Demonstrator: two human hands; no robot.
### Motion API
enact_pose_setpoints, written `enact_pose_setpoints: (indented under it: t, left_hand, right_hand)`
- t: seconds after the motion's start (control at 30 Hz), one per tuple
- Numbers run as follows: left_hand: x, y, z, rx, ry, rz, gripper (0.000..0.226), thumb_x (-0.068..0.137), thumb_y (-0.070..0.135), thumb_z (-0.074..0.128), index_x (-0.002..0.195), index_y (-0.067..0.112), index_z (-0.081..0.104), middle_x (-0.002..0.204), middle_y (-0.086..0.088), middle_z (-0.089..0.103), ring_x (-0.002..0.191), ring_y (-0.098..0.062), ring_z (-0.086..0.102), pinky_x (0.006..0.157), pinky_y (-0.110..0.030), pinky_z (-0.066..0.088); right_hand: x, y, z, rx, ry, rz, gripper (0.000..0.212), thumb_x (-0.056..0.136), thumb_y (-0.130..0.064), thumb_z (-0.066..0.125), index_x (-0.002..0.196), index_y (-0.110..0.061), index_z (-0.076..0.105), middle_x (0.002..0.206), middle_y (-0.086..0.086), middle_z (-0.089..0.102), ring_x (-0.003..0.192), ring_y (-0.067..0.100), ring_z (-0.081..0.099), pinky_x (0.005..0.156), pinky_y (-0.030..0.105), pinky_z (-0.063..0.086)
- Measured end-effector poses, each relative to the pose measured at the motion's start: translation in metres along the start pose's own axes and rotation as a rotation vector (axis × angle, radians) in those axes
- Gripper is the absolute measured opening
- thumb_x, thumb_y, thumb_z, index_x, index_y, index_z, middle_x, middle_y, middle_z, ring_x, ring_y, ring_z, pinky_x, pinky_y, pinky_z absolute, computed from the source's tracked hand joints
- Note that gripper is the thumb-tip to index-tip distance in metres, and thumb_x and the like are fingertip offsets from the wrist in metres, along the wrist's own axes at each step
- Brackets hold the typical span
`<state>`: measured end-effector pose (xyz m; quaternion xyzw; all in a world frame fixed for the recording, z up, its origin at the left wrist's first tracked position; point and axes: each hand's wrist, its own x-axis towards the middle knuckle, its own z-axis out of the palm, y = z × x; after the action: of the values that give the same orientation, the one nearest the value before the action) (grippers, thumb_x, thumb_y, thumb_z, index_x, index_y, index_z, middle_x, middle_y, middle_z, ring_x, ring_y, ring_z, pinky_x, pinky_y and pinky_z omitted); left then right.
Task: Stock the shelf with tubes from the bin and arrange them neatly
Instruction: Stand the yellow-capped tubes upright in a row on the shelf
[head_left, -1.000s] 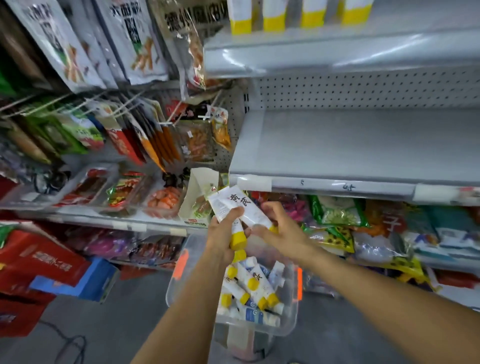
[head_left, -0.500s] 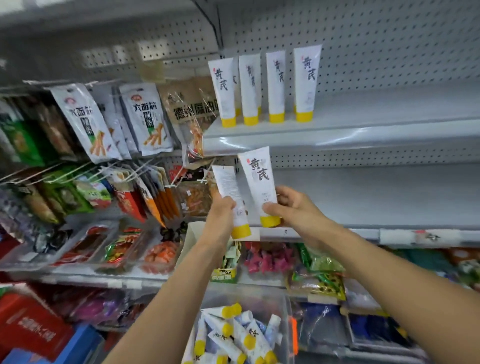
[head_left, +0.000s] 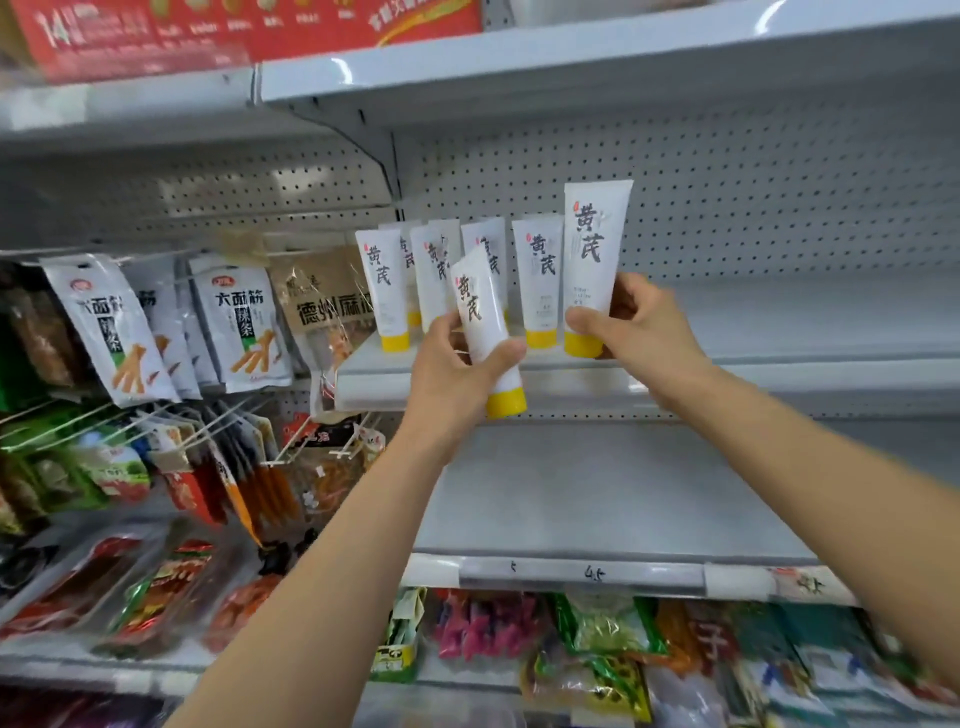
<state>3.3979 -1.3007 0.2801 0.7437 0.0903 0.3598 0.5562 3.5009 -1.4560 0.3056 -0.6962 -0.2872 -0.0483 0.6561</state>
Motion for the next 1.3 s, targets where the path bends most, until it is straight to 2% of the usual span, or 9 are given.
enact_pose_setpoints:
  t: [0.07, 0.13, 0.27, 0.4, 0.5, 0.67, 0.83, 1.17, 1.3]
  left_hand:
    - [0.013, 0.004, 0.009, 0.027, 0.043, 0.02, 0.062, 0.074, 0.031, 0.082, 0.123, 0.018, 0.048, 0.099, 0.011, 0.061, 0.089, -0.003, 0.063, 0.068, -0.015, 0.052]
    - [0.025, 0.005, 0.017, 0.057, 0.07, 0.039, 0.064, 0.071, 0.032, 0.084, 0.12, 0.02, 0.044, 0.099, 0.016, 0.058, 0.087, 0.005, 0.059, 0.066, -0.013, 0.05]
    - [0.041, 0.003, 0.032, 0.145, 0.103, 0.055, 0.067, 0.067, 0.036, 0.085, 0.114, 0.026, 0.038, 0.097, 0.019, 0.056, 0.084, 0.01, 0.057, 0.068, -0.014, 0.046]
    - [0.051, -0.002, 0.043, 0.203, 0.109, 0.046, 0.067, 0.066, 0.038, 0.085, 0.111, 0.027, 0.036, 0.097, 0.017, 0.057, 0.087, 0.005, 0.058, 0.077, -0.026, 0.051]
    - [0.058, -0.002, 0.048, 0.229, 0.12, 0.053, 0.068, 0.067, 0.04, 0.084, 0.111, 0.028, 0.035, 0.1, 0.012, 0.059, 0.089, 0.002, 0.059, 0.078, -0.026, 0.052]
    - [0.065, -0.003, 0.05, 0.246, 0.161, 0.039, 0.069, 0.066, 0.041, 0.084, 0.114, 0.026, 0.036, 0.106, 0.007, 0.062, 0.095, -0.011, 0.064, 0.087, -0.04, 0.054]
    - [0.068, -0.005, 0.049, 0.279, 0.187, 0.019, 0.071, 0.065, 0.043, 0.084, 0.113, 0.028, 0.034, 0.103, 0.012, 0.06, 0.095, -0.01, 0.063, 0.088, -0.042, 0.054]
    - [0.067, -0.007, 0.047, 0.263, 0.181, -0.003, 0.07, 0.065, 0.042, 0.084, 0.114, 0.027, 0.035, 0.105, 0.011, 0.061, 0.097, -0.011, 0.064, 0.088, -0.043, 0.055]
    - [0.064, -0.003, 0.043, 0.215, 0.154, 0.013, 0.066, 0.068, 0.034, 0.084, 0.114, 0.027, 0.038, 0.099, 0.017, 0.058, 0.092, -0.002, 0.061, 0.088, -0.042, 0.055]
  right_hand:
    - [0.024, 0.004, -0.01, -0.071, 0.029, -0.004, 0.028, 0.077, -0.014, 0.075, 0.1, -0.021, 0.061, 0.094, -0.003, 0.07, 0.083, 0.013, 0.066, 0.068, 0.025, 0.054]
    - [0.046, 0.013, -0.018, -0.147, 0.043, 0.016, 0.03, 0.077, -0.014, 0.075, 0.102, -0.02, 0.059, 0.098, -0.001, 0.068, 0.083, 0.012, 0.065, 0.068, 0.023, 0.05]
    - [0.075, 0.034, -0.026, -0.317, 0.022, 0.045, 0.041, 0.076, -0.012, 0.076, 0.113, -0.012, 0.058, 0.109, 0.006, 0.065, 0.094, 0.021, 0.063, 0.079, 0.033, 0.053]
    - [0.092, 0.051, -0.025, -0.376, -0.005, 0.059, 0.045, 0.074, -0.012, 0.078, 0.114, -0.011, 0.057, 0.111, 0.007, 0.065, 0.094, 0.021, 0.061, 0.077, 0.029, 0.048]
    - [0.107, 0.058, -0.023, -0.377, -0.032, 0.048, 0.05, 0.073, -0.012, 0.079, 0.117, -0.008, 0.056, 0.114, 0.008, 0.065, 0.097, 0.022, 0.062, 0.081, 0.031, 0.05]
    - [0.132, 0.067, -0.015, -0.531, -0.068, 0.005, 0.055, 0.075, -0.018, 0.078, 0.122, -0.007, 0.051, 0.122, 0.01, 0.062, 0.109, 0.026, 0.059, 0.089, 0.033, 0.049]
    - [0.149, 0.075, -0.01, -0.551, -0.069, -0.005, 0.055, 0.077, -0.018, 0.077, 0.124, -0.008, 0.048, 0.127, 0.011, 0.059, 0.115, 0.028, 0.057, 0.083, 0.027, 0.043]
    - [0.15, 0.076, -0.012, -0.577, -0.067, 0.091, 0.059, 0.079, -0.02, 0.076, 0.126, -0.004, 0.043, 0.125, 0.014, 0.056, 0.112, 0.03, 0.055, 0.082, 0.032, 0.044]
    - [0.135, 0.071, -0.022, -0.574, -0.038, 0.156, 0.063, 0.08, -0.017, 0.073, 0.13, -0.001, 0.038, 0.123, 0.016, 0.05, 0.113, 0.031, 0.052, 0.091, 0.039, 0.048]
